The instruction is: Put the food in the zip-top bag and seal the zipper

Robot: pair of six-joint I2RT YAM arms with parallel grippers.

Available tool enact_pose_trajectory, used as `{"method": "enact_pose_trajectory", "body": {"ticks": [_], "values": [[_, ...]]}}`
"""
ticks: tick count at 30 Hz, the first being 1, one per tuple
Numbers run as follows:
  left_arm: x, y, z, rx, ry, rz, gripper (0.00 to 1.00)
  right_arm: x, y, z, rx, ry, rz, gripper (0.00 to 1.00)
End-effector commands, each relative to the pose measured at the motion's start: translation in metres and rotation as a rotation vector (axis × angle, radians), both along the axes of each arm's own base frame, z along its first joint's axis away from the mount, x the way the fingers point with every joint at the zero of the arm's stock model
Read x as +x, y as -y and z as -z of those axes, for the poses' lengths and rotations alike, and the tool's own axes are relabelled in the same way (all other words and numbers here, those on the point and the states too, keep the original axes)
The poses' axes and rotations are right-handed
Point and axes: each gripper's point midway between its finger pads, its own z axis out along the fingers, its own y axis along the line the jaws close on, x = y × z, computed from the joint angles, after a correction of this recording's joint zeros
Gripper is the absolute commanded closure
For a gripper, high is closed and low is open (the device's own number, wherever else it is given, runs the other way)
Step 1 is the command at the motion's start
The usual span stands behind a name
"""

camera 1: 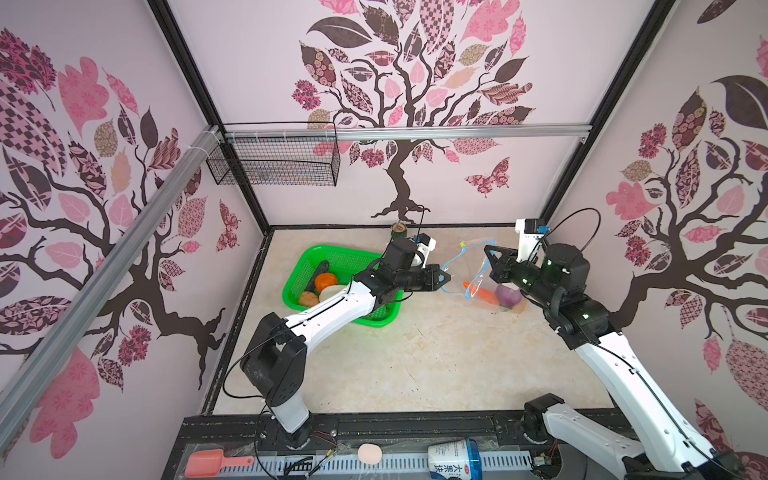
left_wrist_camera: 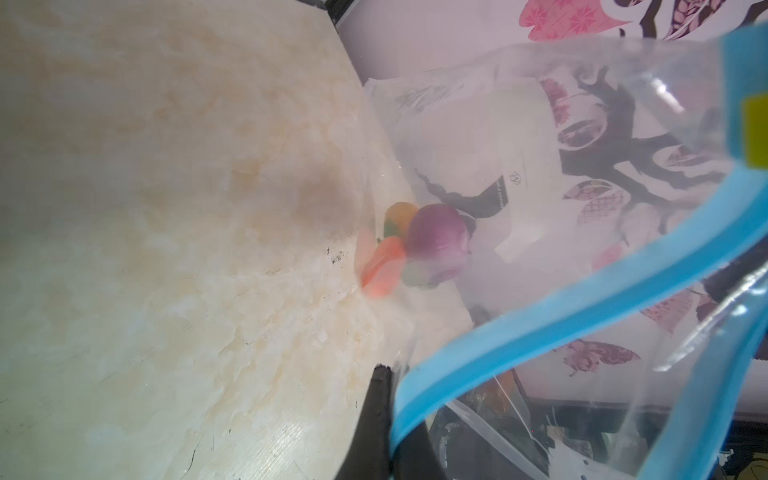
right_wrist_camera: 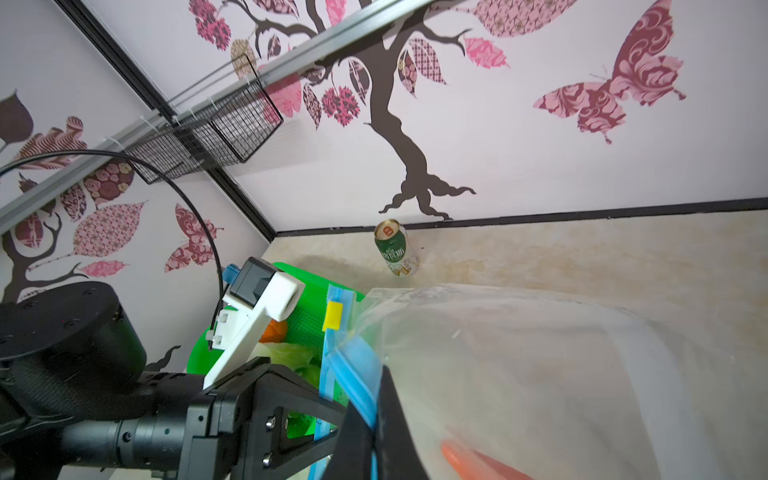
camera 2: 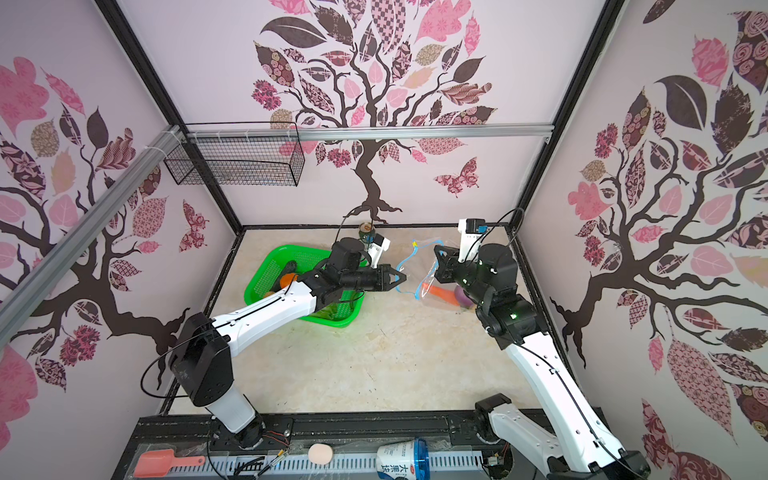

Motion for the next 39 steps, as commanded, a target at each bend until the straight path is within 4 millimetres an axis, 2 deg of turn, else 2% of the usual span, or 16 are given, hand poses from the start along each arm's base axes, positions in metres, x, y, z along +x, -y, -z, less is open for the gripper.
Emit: {"method": "enact_pose_trajectory", "body": {"ticks": [1,6,7,11,13,16,20,32,36,39], "values": [[-0.004,-0.003,0.026,0.013,-0.058,-0.002,1.00,0.008,-0.011,0.027,-0.022,-0.059,-0.050,1.00],[0.002,-0.024,0.059,0.085,-0.121,-0.050,1.00,0.022,-0.028,0.074,-0.024,-0.190,-0.110,1.00],[0.002,-0.028,0.062,0.090,-0.128,-0.056,0.97,0.024,-0.031,0.082,-0.023,-0.211,-0.122,1.00],[0.006,-0.046,0.064,0.102,-0.129,-0.094,0.75,0.028,-0.037,0.092,-0.008,-0.242,-0.147,1.00],[0.010,-0.058,0.062,0.128,-0.114,-0.135,0.55,0.028,-0.039,0.093,-0.002,-0.240,-0.154,1.00],[0.016,-0.079,0.054,0.182,-0.060,-0.198,0.42,0.026,-0.040,0.093,0.003,-0.240,-0.162,1.00],[0.027,-0.111,0.040,0.250,0.015,-0.283,0.39,0.024,-0.040,0.092,0.008,-0.236,-0.168,1.00],[0.093,-0.245,0.013,0.388,0.088,-0.562,0.37,0.019,-0.040,0.084,0.014,-0.216,-0.176,1.00],[0.111,-0.294,0.013,0.497,0.067,-0.594,0.34,0.017,-0.040,0.081,0.017,-0.206,-0.177,1.00],[0.125,-0.326,0.022,0.528,0.027,-0.622,0.34,0.017,-0.039,0.080,0.018,-0.202,-0.176,1.00]]}}
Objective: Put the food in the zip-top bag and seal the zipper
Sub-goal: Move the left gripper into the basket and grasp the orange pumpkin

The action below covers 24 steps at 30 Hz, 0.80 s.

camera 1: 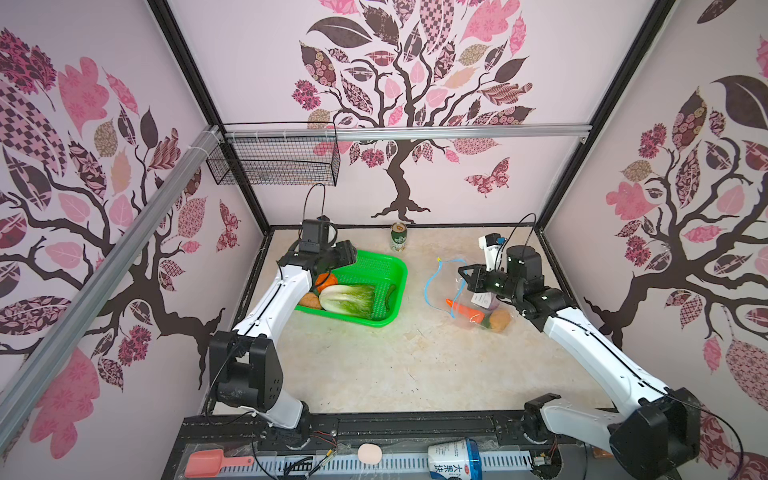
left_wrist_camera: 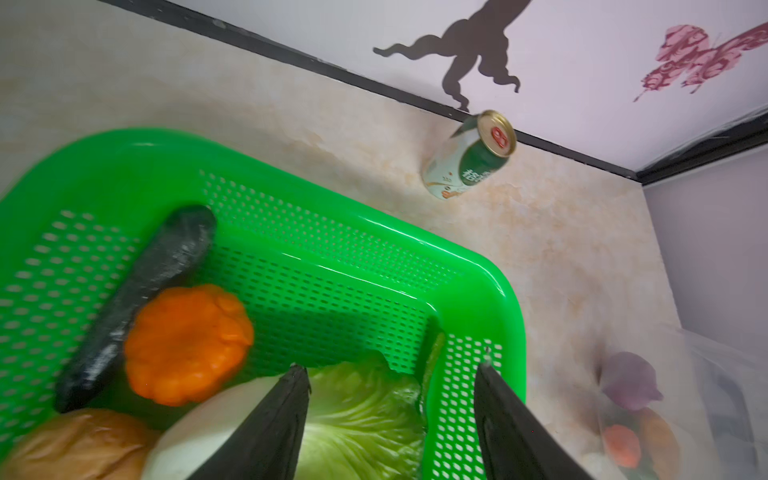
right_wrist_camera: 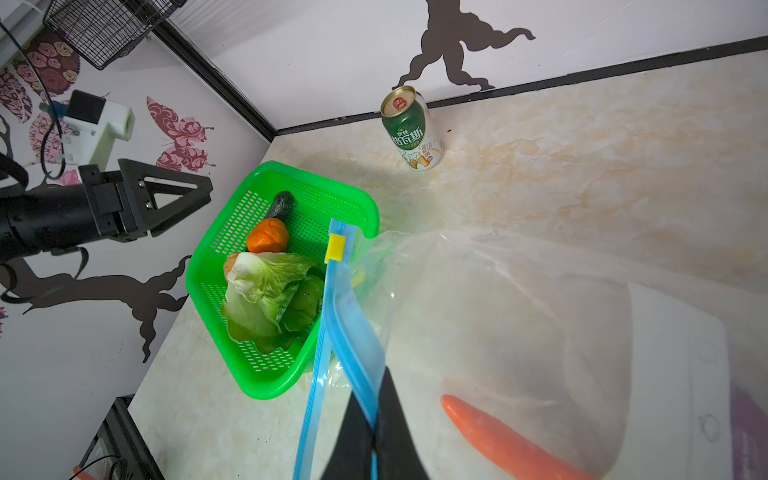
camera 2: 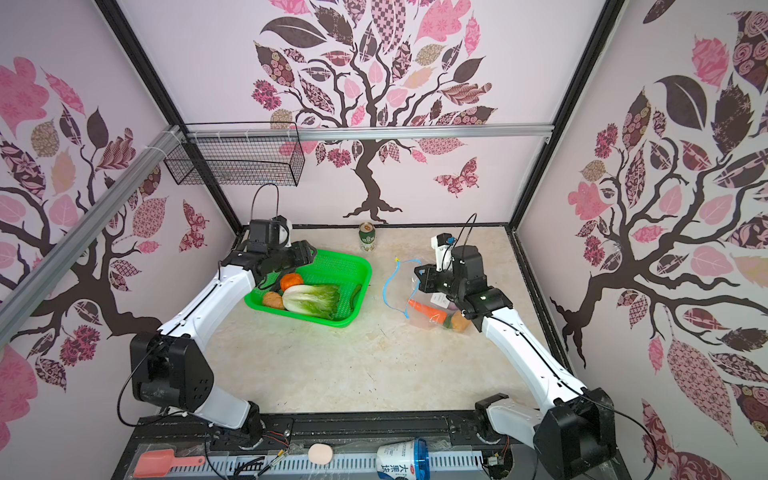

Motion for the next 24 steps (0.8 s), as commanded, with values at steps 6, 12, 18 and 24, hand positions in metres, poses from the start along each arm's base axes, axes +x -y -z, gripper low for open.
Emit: {"method": "enact_pose_trajectory", "body": {"ticks": [6,12,18,24], "values": [[0.017,-0.073,0.037,0.084,-0.126,-0.051,0.34,-0.005,0.001,-0.022,0.022,0.057,-0.002,1.00],[0.013,-0.088,0.067,0.092,-0.183,-0.098,0.32,-0.004,0.001,-0.019,0.017,0.050,0.004,1.00],[0.005,-0.096,0.108,0.082,-0.331,-0.189,0.26,-0.004,0.002,-0.016,0.015,0.042,0.004,1.00],[-0.007,-0.093,0.131,0.148,-0.427,-0.216,0.12,-0.003,0.003,-0.016,0.008,0.043,0.012,1.00]]}}
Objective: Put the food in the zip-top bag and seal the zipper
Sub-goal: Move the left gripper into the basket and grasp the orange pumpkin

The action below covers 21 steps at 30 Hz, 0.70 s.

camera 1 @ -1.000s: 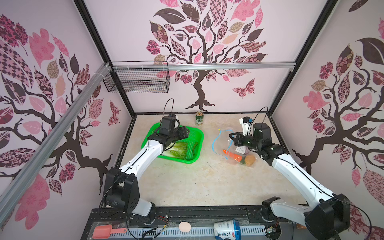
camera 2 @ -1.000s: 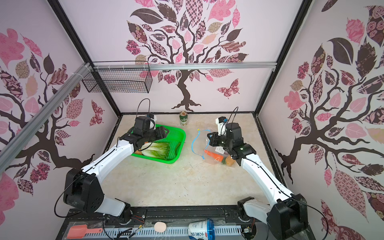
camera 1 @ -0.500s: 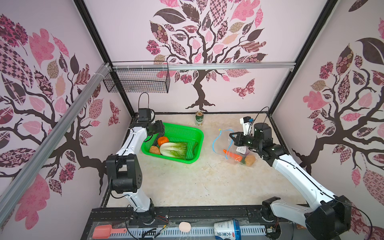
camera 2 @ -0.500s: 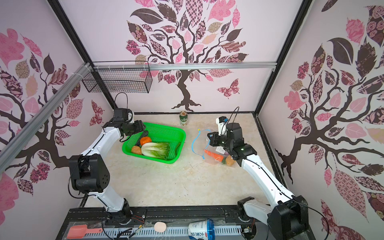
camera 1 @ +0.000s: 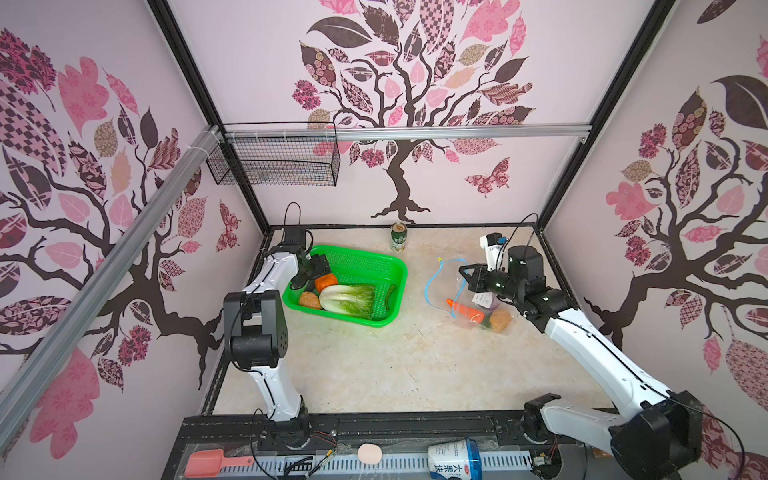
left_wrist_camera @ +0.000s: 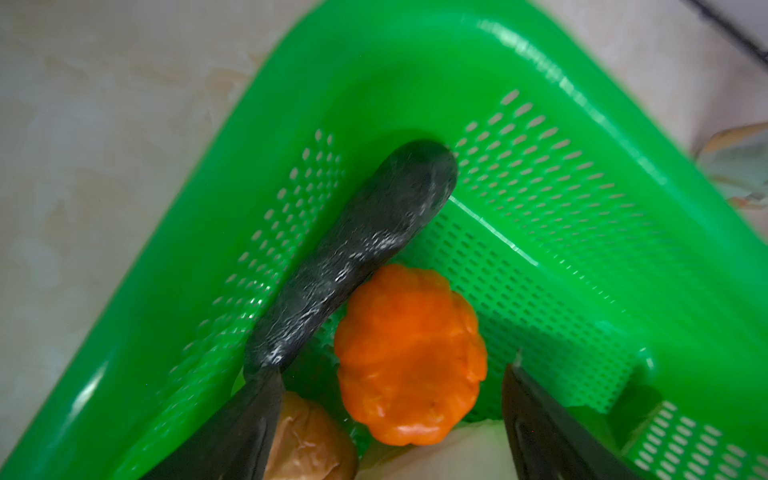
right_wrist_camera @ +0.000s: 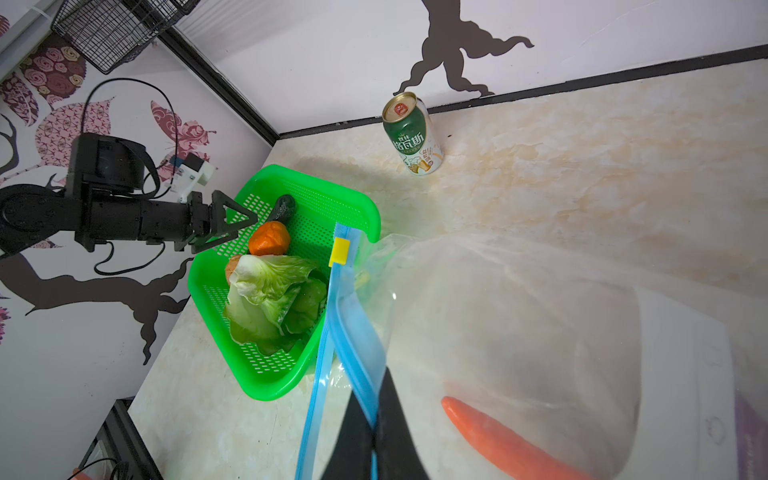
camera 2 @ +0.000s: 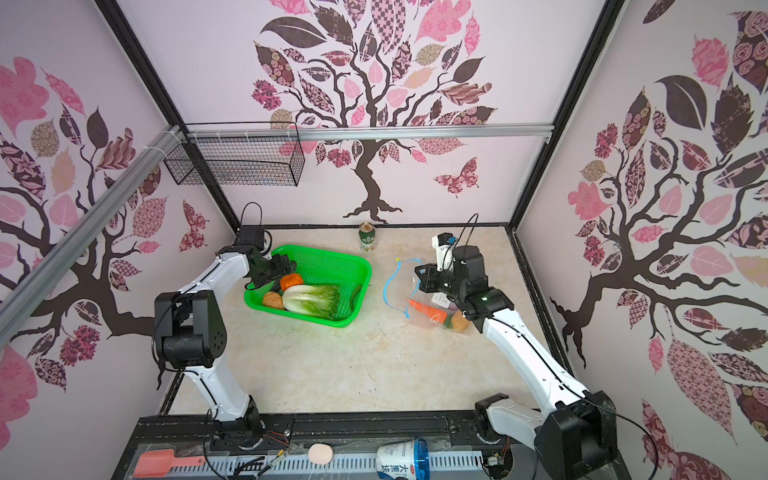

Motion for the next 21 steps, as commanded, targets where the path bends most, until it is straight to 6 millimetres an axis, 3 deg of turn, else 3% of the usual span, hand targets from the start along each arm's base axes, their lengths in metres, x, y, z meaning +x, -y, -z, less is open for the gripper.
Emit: {"method": "enact_pose_trajectory", "body": {"ticks": [1,10,15,21], "values": [[-0.010,0.007,0.008,0.064,-0.052,0.000,0.12,-0.002,0.001,-0.011,0.007,0.029,0.008,1.00],[-0.012,0.020,0.034,0.095,-0.135,0.020,0.11,-0.002,0.003,-0.012,0.001,0.037,0.014,1.00],[0.000,0.036,0.038,0.013,-0.114,0.045,0.12,-0.001,0.003,-0.012,-0.002,0.036,0.015,1.00],[0.005,0.035,0.046,0.024,-0.123,0.050,0.14,-0.001,0.003,-0.012,-0.001,0.034,0.014,1.00]]}}
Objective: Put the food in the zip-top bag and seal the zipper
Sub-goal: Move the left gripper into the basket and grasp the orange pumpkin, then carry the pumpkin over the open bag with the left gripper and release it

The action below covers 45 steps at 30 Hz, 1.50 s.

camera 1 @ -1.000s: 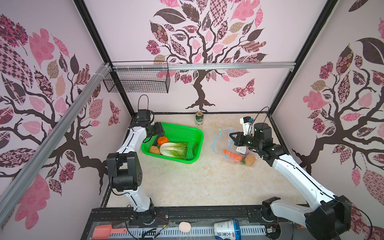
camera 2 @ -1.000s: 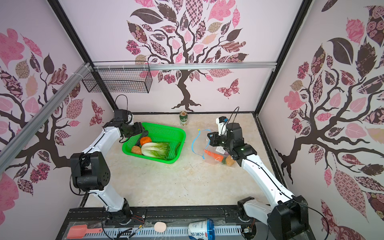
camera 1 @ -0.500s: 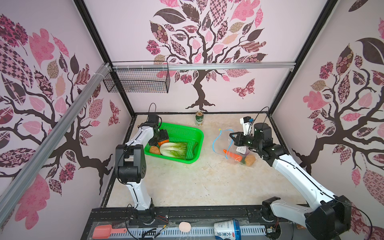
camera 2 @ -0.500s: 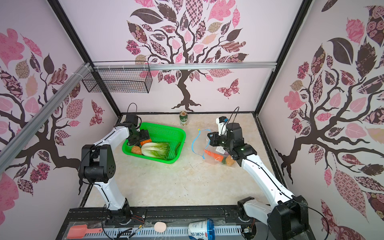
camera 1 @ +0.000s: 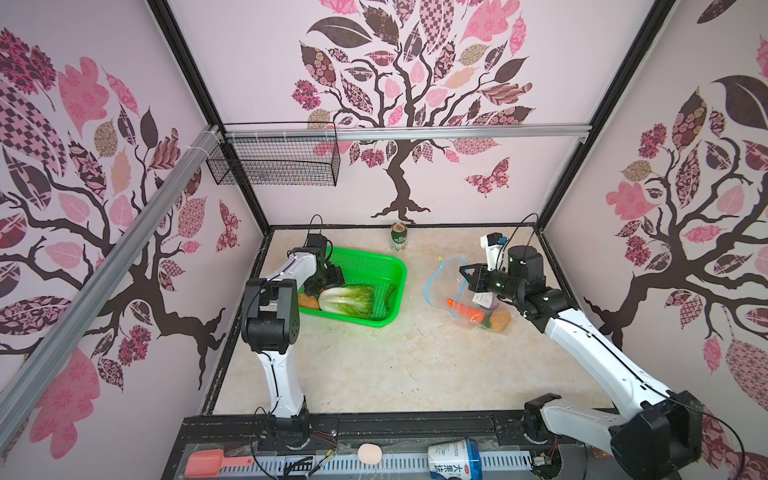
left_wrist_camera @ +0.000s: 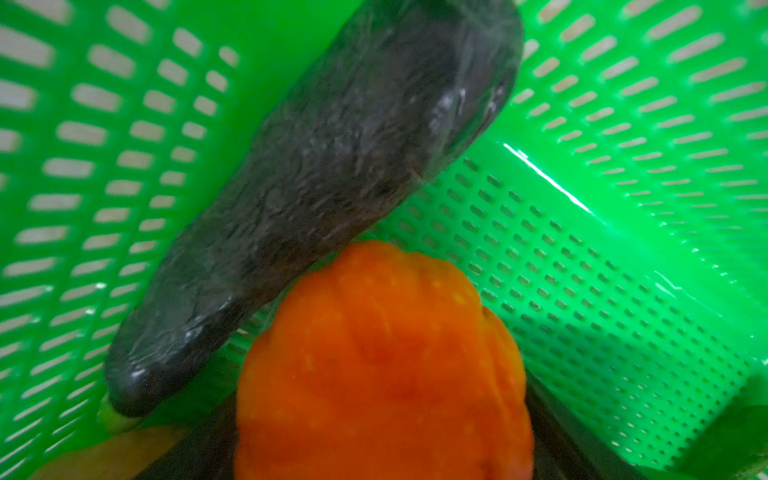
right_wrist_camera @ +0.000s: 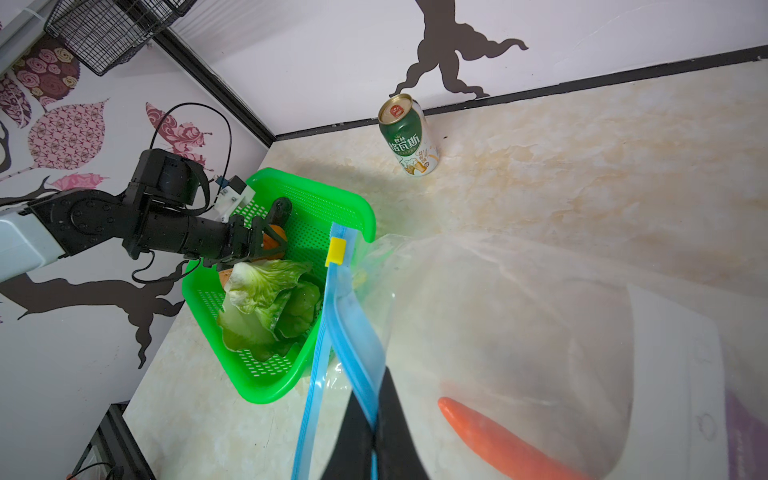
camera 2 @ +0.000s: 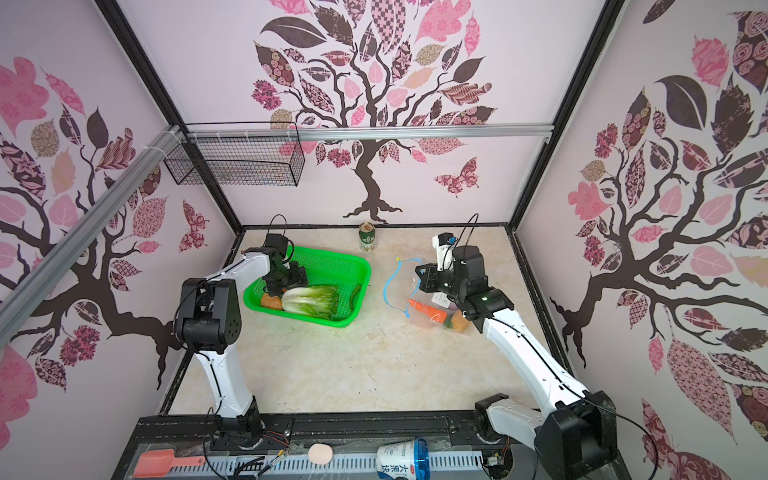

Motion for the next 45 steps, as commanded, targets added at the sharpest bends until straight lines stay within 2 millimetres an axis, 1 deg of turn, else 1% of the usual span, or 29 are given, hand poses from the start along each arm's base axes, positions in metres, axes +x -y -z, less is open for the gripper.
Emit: {"method": "enact_pose_trajectory", "body": {"ticks": [1,3,7,11,13,15,24,33,35,39,42,45], "values": [[0.013,0.001,-0.004,-0.007,0.026,0.004,0.14,-0.002,0.002,-0.013,0.004,0.034,0.005,1.00],[0.013,0.001,-0.001,-0.005,0.022,0.006,0.17,-0.002,0.001,-0.011,0.002,0.032,0.005,1.00],[0.013,0.001,0.000,-0.004,0.023,0.011,0.28,-0.002,0.002,-0.012,0.003,0.032,0.006,1.00],[0.014,0.000,-0.005,-0.002,0.040,0.012,0.40,-0.002,0.002,-0.012,0.000,0.034,0.007,1.00],[0.015,0.000,-0.012,0.001,0.058,0.013,0.45,-0.002,0.002,-0.012,-0.001,0.033,0.007,1.00],[0.016,0.000,-0.018,0.000,0.075,0.012,0.48,-0.002,0.002,-0.012,0.000,0.032,0.006,1.00],[0.014,0.006,-0.060,-0.040,0.182,0.012,0.48,-0.002,0.002,-0.010,-0.003,0.027,0.007,1.00],[0.012,0.015,-0.087,-0.081,0.267,0.030,0.48,-0.001,0.002,-0.010,-0.004,0.026,0.008,1.00],[0.013,0.022,-0.091,-0.108,0.288,0.043,0.47,-0.001,0.002,-0.010,-0.004,0.028,0.007,1.00],[0.010,0.042,-0.104,-0.147,0.342,0.090,0.47,-0.002,0.002,-0.010,-0.003,0.028,0.005,1.00],[0.005,0.057,-0.118,-0.153,0.374,0.128,0.47,-0.003,0.002,-0.011,-0.002,0.032,0.006,1.00],[-0.001,0.074,-0.138,-0.159,0.422,0.169,0.47,-0.003,0.002,-0.011,-0.002,0.034,0.008,1.00]]}}
